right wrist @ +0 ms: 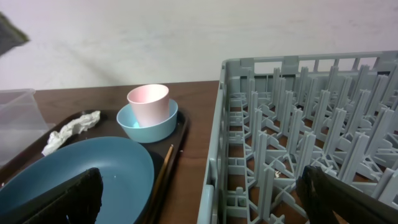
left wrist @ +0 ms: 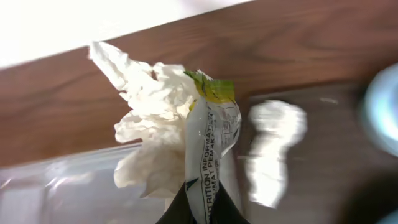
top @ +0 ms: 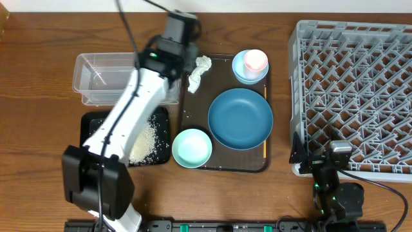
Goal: Sort waste into correct bins and load items into the dishwasher rack
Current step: 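Carry the tissue and wrapper left and drop them into the clear bin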
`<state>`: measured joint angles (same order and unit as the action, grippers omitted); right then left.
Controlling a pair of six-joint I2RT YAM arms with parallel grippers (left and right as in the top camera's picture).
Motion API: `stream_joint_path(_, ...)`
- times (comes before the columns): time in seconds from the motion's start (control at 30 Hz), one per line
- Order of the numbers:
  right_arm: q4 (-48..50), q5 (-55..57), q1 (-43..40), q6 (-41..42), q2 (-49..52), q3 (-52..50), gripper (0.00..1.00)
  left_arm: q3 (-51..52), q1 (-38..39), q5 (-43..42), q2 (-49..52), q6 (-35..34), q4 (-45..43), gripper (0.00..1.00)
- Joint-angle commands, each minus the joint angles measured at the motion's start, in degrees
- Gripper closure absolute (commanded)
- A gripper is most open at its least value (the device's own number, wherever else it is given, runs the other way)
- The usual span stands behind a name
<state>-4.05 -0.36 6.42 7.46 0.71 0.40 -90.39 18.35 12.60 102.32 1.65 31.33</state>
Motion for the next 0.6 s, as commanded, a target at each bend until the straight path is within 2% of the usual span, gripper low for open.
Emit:
stream_joint_path(0.0,-0.26,0.11,0.42,0.63,-0.22,-0.09,0.01,-0.48,-6.05,3.98,0.44,-8.50,0.66,0.94)
stream_joint_path(0.13,-0.26,0.11,0.42,0.63,-0.22,-0.09,0.01,0.07,-12.33,3.98,0.59,-17.27,1.18,0.94)
stream_joint_path(0.3,-0.26,0.11,0.42,0.63,-0.22,-0.09,0.01,0.35,-17.40,3.98,0.66,-26.16,2.03,0.89)
stream_joint_path(0.47,-0.26,0.11,0.42,0.63,-0.22,-0.09,0.01,0.35,-19.15,3.98,0.66,-33.20,3.37,0.89)
stream_joint_path(0.57,-0.26,0.11,0.42,0.63,-0.22,-0.09,0.01,0.35,-19.19,3.98,0.66,-35.04,4.44,0.88)
